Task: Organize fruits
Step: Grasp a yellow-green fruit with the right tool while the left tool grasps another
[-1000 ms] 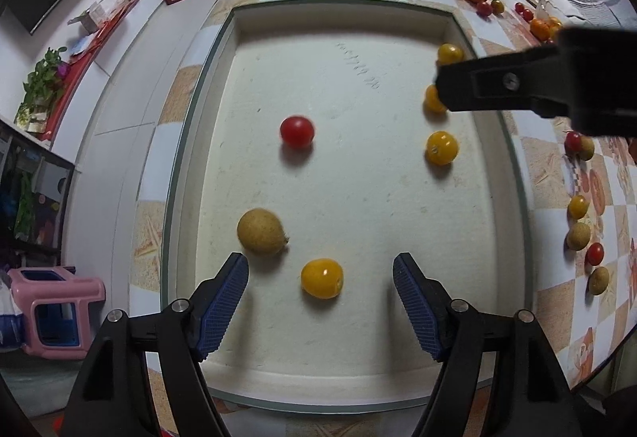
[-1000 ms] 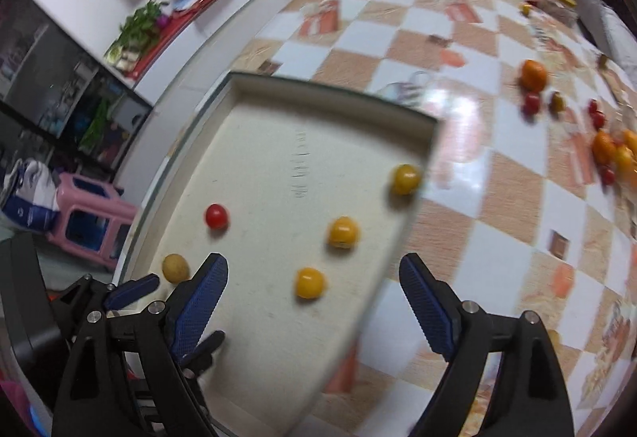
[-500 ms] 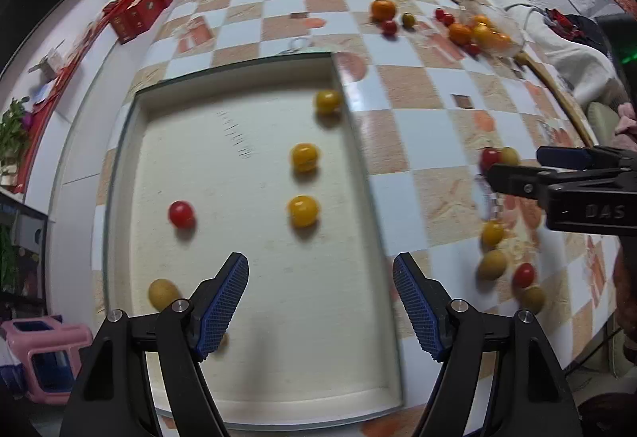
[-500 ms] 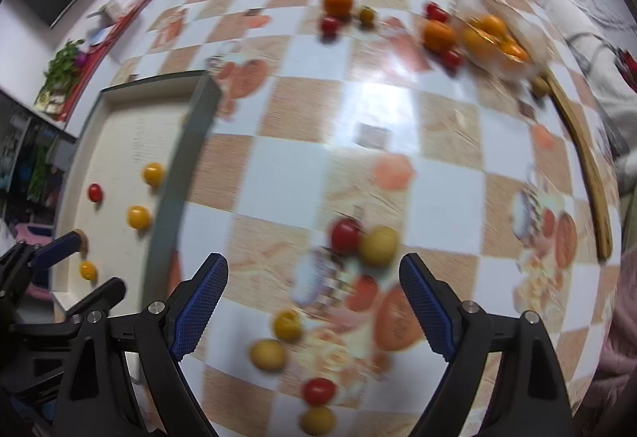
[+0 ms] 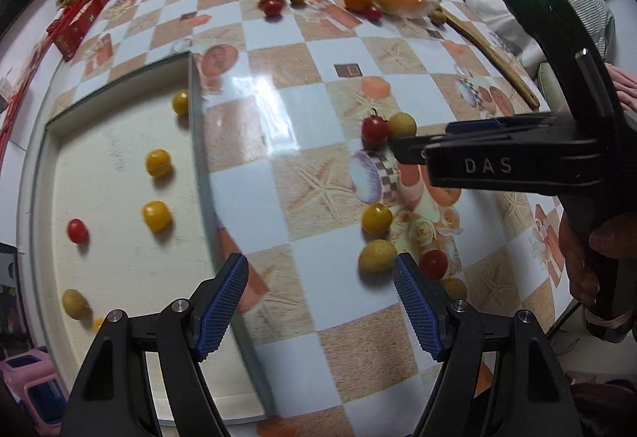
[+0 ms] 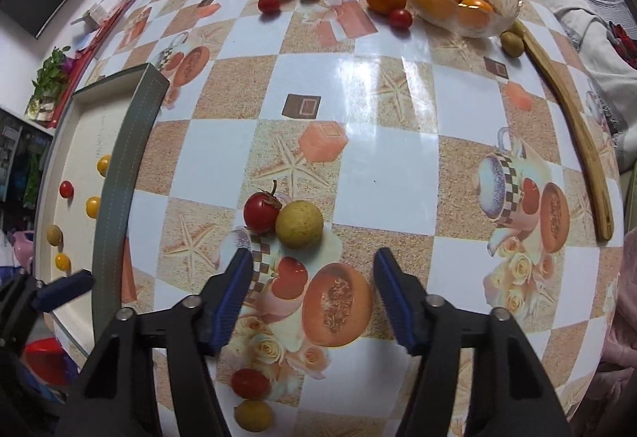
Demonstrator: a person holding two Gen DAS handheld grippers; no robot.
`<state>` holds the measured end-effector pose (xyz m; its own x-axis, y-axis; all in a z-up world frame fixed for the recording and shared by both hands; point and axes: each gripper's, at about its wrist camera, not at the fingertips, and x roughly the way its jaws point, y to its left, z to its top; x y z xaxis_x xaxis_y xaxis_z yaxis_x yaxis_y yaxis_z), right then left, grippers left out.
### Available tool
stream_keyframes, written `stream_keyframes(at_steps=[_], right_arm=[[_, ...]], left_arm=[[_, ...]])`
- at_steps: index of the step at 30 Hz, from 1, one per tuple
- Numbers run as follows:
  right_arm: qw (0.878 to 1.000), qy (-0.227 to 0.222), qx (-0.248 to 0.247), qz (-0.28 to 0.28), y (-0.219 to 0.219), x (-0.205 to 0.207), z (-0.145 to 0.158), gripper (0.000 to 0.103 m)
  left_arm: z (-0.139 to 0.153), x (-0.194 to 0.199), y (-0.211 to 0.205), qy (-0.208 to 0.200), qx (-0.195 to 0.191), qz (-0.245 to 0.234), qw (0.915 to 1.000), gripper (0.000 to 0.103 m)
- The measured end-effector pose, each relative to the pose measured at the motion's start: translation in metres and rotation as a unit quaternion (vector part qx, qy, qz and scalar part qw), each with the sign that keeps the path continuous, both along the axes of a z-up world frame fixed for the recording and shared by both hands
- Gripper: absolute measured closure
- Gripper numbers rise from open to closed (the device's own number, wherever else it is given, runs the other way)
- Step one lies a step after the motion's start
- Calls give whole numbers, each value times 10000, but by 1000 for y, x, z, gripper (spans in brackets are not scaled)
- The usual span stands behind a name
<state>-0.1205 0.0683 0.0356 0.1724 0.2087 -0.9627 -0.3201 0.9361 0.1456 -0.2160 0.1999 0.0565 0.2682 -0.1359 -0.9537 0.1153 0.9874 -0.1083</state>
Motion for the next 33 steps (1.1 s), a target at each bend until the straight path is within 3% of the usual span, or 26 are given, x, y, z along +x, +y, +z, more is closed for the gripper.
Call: stream_keyframes(at_steps=[13, 20, 21, 22, 24, 28, 30, 33], right_arm=[[9993, -75, 19, 354, 7, 8, -9, 40], [9989, -149, 34, 438, 14, 10, -9, 51], [9988, -156, 23, 453, 16, 11, -9, 55], [9987, -162, 19, 472, 17, 11, -9, 61], [9987, -168, 2, 478, 19, 12, -10, 74], [9992, -140, 89, 360, 17, 17, -11, 74], [9994, -97, 169, 280, 11, 18, -10, 74], [9995, -32, 294, 130, 2, 18, -8, 74]], left_arm=[[-26, 13, -26, 144, -48, -248, 9996, 27], [-33, 21, -35, 195, 0, -242, 9995, 28], [-34, 22, -37, 186, 27, -228, 9996, 30], [-34, 22, -38, 187, 56, -222, 9996, 41], [-36, 23, -39, 222, 187, -246, 9993, 47], [-35, 23, -37, 202, 172, -228, 9994, 68], [-35, 24, -31, 282, -133, -141, 9994, 76], [-34, 25, -28, 326, -241, -50, 9992, 76]])
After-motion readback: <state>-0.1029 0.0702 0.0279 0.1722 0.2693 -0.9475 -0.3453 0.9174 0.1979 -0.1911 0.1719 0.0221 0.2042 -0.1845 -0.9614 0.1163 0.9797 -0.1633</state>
